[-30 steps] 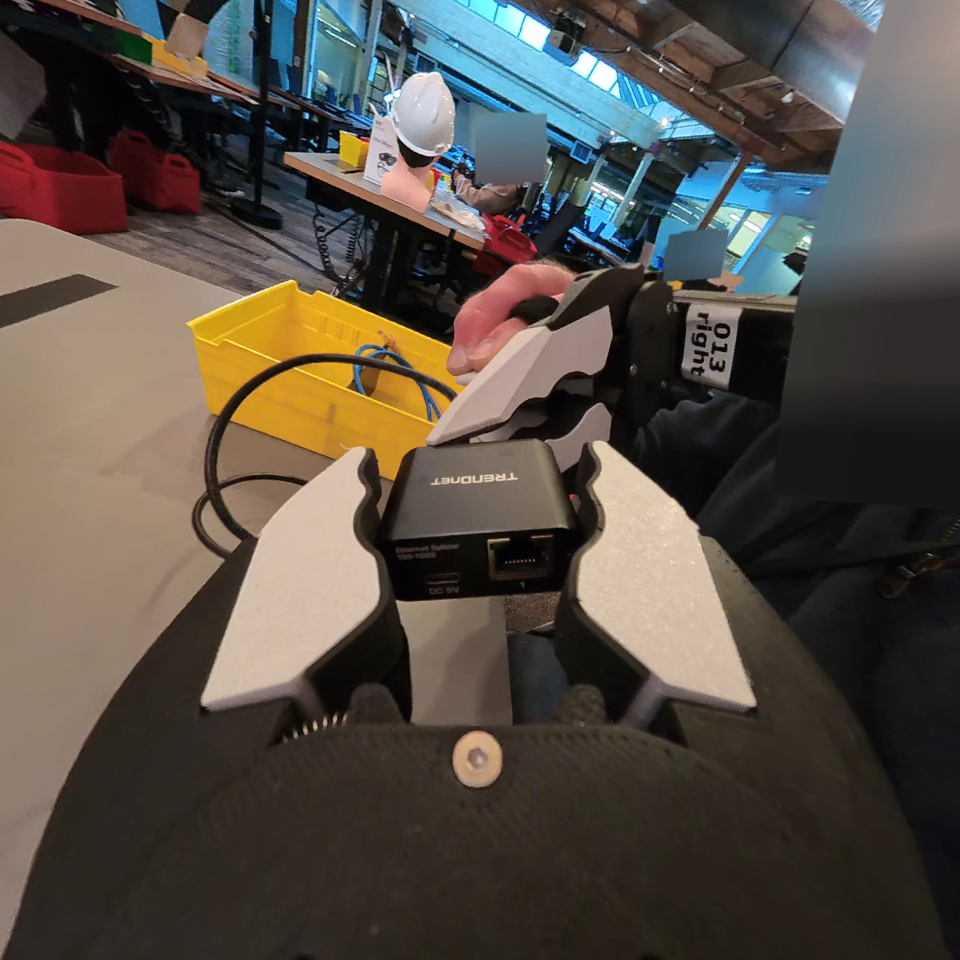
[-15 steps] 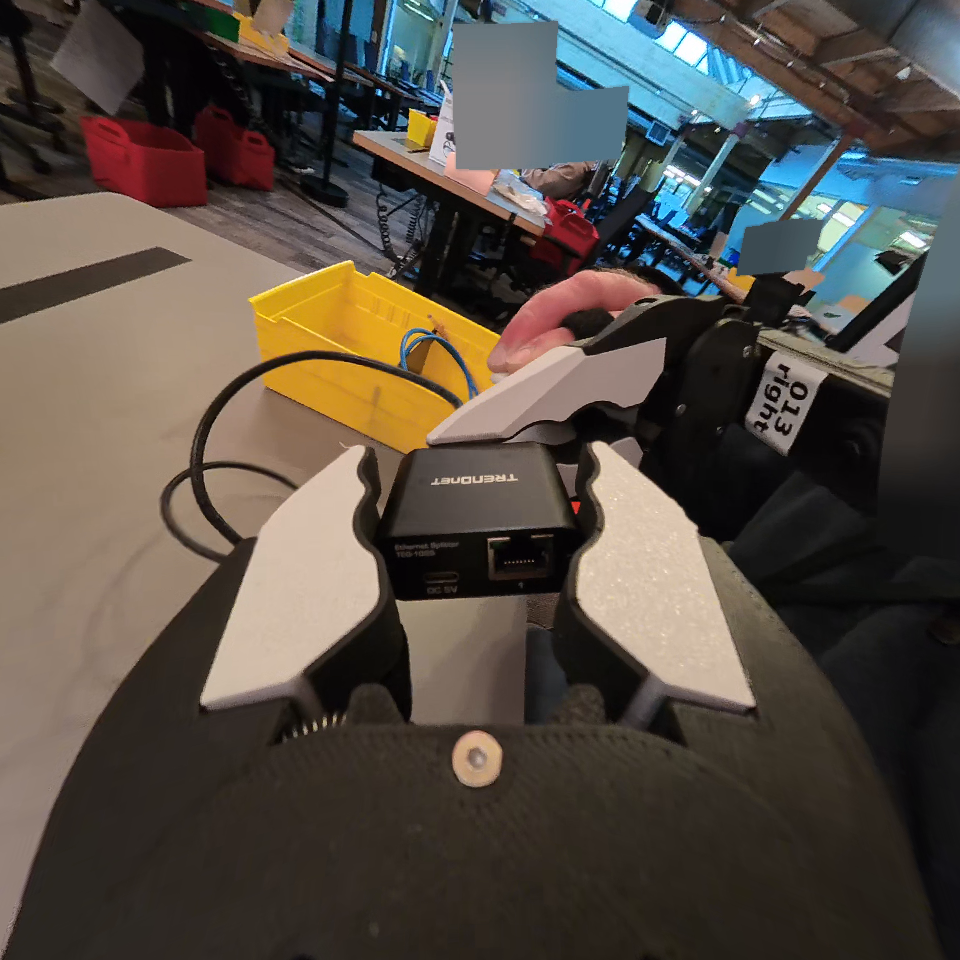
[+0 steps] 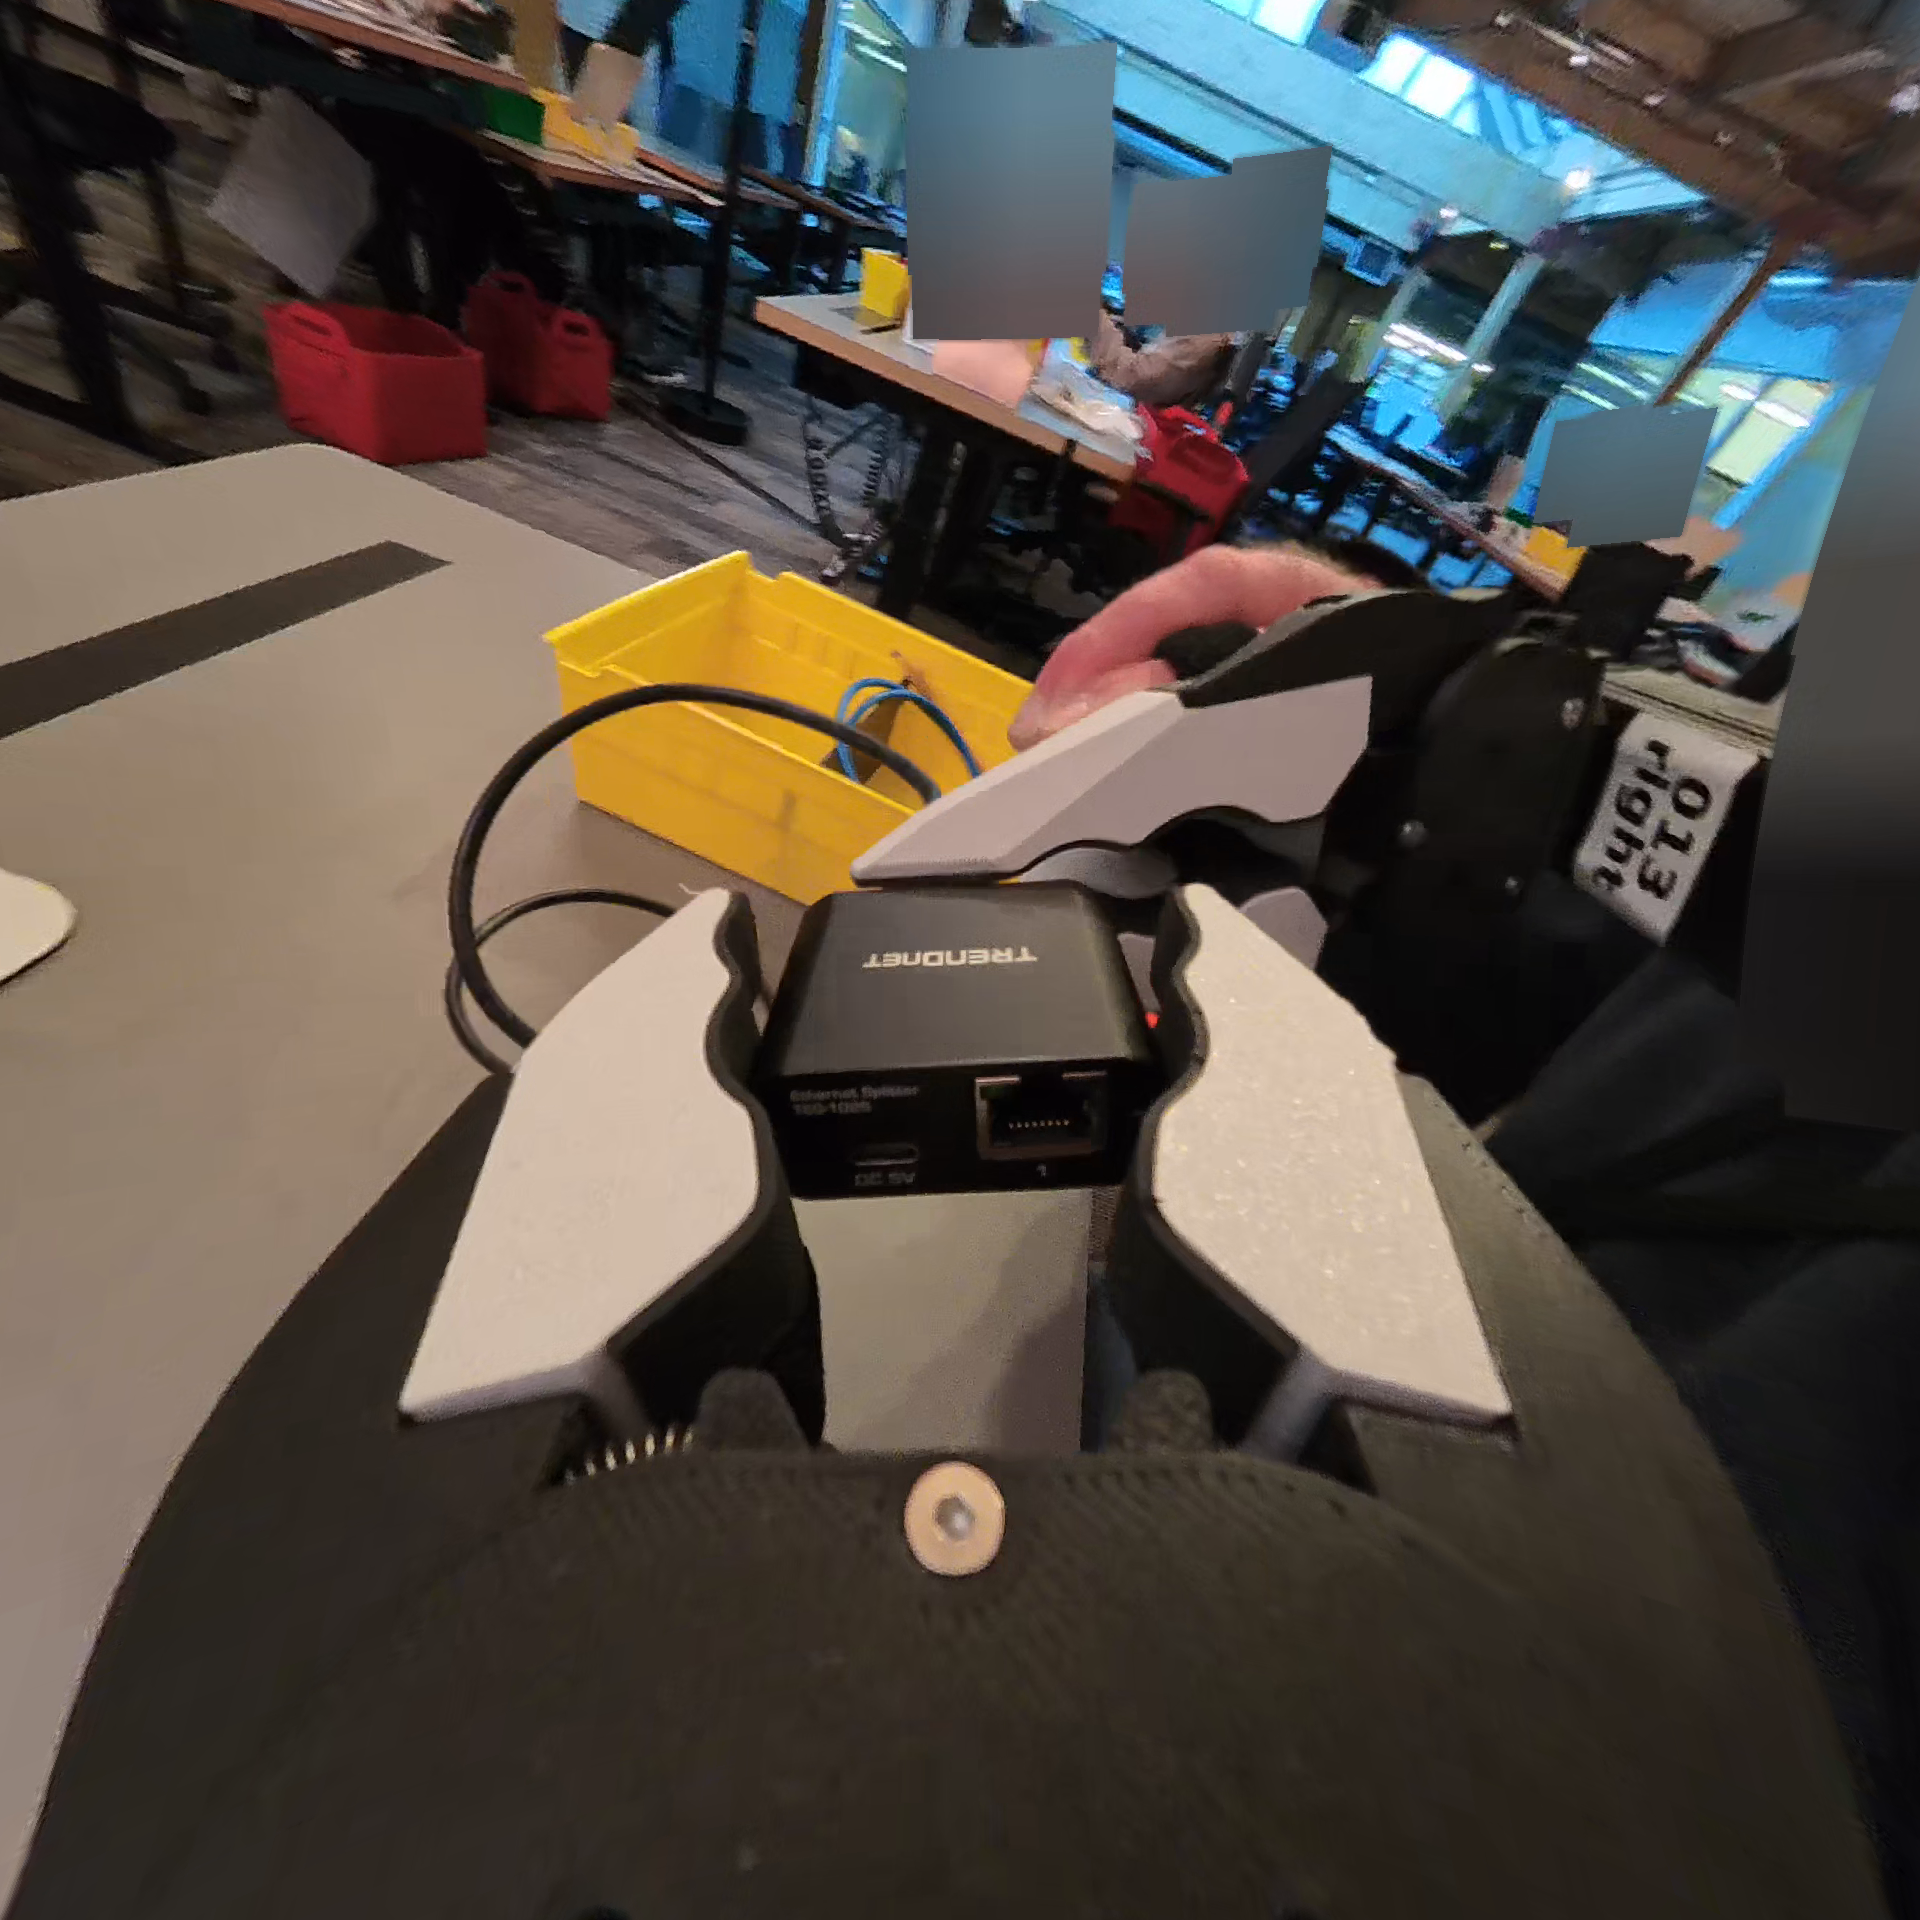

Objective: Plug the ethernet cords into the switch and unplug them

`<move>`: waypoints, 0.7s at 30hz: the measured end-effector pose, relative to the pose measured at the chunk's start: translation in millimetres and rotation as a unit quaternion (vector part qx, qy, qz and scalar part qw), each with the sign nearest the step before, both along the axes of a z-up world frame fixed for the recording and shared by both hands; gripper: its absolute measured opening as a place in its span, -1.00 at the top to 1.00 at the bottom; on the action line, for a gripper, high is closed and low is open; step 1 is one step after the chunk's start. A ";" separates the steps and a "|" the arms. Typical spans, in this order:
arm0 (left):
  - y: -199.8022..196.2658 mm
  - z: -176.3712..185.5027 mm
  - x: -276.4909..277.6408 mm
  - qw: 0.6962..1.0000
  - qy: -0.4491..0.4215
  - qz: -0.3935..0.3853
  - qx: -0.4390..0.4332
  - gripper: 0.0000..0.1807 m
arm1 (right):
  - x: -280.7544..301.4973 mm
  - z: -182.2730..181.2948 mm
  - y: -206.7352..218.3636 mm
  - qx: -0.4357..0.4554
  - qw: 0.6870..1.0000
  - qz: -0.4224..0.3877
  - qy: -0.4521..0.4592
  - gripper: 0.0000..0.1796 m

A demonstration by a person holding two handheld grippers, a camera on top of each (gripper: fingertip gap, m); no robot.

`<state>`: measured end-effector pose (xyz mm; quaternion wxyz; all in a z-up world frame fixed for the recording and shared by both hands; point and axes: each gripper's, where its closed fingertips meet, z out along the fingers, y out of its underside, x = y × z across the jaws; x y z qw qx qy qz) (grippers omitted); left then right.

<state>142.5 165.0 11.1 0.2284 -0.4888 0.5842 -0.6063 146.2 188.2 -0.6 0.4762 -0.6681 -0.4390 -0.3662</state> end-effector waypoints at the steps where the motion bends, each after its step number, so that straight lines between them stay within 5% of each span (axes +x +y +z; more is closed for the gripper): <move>1: 2.7 -3.3 1.1 1.000 0.008 0.019 0.020 0.19 | 0.6 -3.0 3.0 -0.001 1.000 -0.005 0.003 0.87; 14: -15.8 5.6 -8.3 0.996 0.000 -0.075 -0.040 0.19 | -9.5 8.2 -17.0 -0.003 0.994 0.095 0.052 0.88; 21: -12.2 2.0 -4.4 0.998 -0.002 -0.059 -0.031 0.19 | -9.2 -2.4 -9.9 0.004 0.994 0.090 0.069 0.83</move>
